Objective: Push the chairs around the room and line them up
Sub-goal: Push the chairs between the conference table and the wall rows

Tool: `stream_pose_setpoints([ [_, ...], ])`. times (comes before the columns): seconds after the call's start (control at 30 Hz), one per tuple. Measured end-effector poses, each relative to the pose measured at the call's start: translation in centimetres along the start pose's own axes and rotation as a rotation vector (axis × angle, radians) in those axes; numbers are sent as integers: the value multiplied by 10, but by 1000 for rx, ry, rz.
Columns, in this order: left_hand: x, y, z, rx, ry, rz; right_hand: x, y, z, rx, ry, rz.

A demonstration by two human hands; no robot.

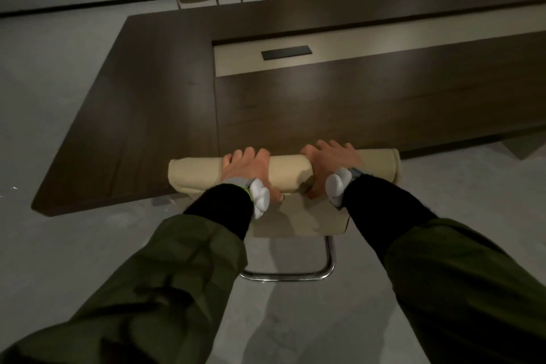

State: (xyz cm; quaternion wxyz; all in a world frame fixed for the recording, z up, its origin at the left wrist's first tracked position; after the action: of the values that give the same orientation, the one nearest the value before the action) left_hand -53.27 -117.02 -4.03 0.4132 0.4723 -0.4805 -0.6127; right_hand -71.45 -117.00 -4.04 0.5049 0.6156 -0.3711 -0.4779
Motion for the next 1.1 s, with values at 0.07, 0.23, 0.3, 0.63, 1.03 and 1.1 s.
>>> stream_pose_setpoints([
  [0.07,14,3,-2,-7,11,-2,14,4,5,-5,9,18],
  [0.23,42,11,0,-19,34,-30,43,12,20,-20,22,-15],
  [0.3,50,14,5,-27,40,-42,50,16,27,-13,22,-26],
  [0.63,71,13,40,-67,53,-75,57,24,67,-4,51,-51],
  [1.03,91,2,76,-67,97,-94,56,22,112,-13,38,-20],
  [1.1,88,2,78,-53,93,-87,52,20,111,-15,33,1],
])
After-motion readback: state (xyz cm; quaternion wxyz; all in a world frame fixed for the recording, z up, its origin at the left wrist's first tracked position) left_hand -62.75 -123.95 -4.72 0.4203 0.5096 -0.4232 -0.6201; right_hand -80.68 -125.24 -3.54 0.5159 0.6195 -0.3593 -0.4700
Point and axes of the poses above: each hand's wrist, its own x-axis towards the middle knuckle, its own y-axis out of the back of the hand, z = x × y, the point moved 5 cm from there along x, towards the middle knuckle, and after that the axes turned 1 degree about -z, right-handed, at the moved point
